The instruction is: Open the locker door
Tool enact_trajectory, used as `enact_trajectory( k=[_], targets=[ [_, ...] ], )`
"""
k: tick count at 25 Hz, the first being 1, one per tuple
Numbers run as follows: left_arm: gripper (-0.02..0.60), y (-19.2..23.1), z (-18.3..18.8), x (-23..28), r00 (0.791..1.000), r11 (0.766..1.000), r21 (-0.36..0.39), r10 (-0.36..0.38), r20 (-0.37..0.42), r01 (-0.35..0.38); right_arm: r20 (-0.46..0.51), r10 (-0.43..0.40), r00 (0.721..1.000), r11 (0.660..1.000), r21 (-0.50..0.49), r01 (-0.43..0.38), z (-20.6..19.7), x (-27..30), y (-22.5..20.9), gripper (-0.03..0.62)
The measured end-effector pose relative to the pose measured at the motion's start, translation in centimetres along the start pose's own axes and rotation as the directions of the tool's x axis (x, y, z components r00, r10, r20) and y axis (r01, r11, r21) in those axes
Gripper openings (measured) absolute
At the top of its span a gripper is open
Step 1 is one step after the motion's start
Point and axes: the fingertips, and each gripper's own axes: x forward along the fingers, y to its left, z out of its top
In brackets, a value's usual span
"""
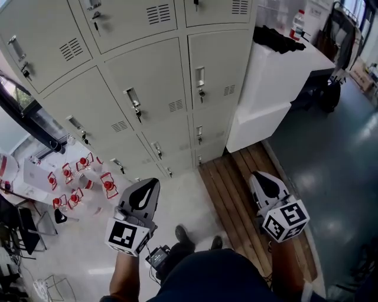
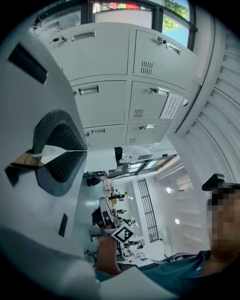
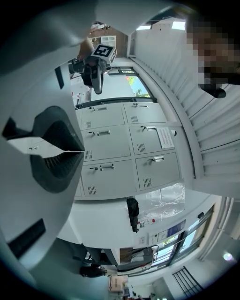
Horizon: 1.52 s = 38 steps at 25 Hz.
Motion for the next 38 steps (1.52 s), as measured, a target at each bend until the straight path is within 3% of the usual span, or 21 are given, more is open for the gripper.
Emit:
enact_trajectory(
  k=[12, 22, 28, 38],
  targets=[
    [0.018, 8.1, -0.1, 3.0, 0.992, 0.991, 0.018, -0.129, 0.013, 0.129, 0.023, -0.166, 0.986, 0.986, 0.018, 0.166, 1.2, 4.4, 2.3, 0.037],
    [0.018, 12.2, -1.8, 3.5, 0.978, 0.978, -0.017, -0.205, 0.05, 0.206, 0.013, -0.242, 0.97, 0.97, 0.001, 0.242, 1.1, 7.8, 3.7, 0.037],
    [0.018, 13.7, -3.5, 4.2, 0.982, 0.982, -0.026, -0.185, 0.024, 0.185, -0.005, -0.231, 0.973, 0.973, -0.004, 0.231, 0.4, 10.5, 3.1, 0.037],
    [0.018, 16.6, -6.4, 5.1, 0.994, 0.994, -0.058, -0.095, -0.053, 0.092, -0.044, -0.148, 0.988, 0.989, -0.007, 0.148, -0.9, 16.5, 1.4, 0.037]
  ],
)
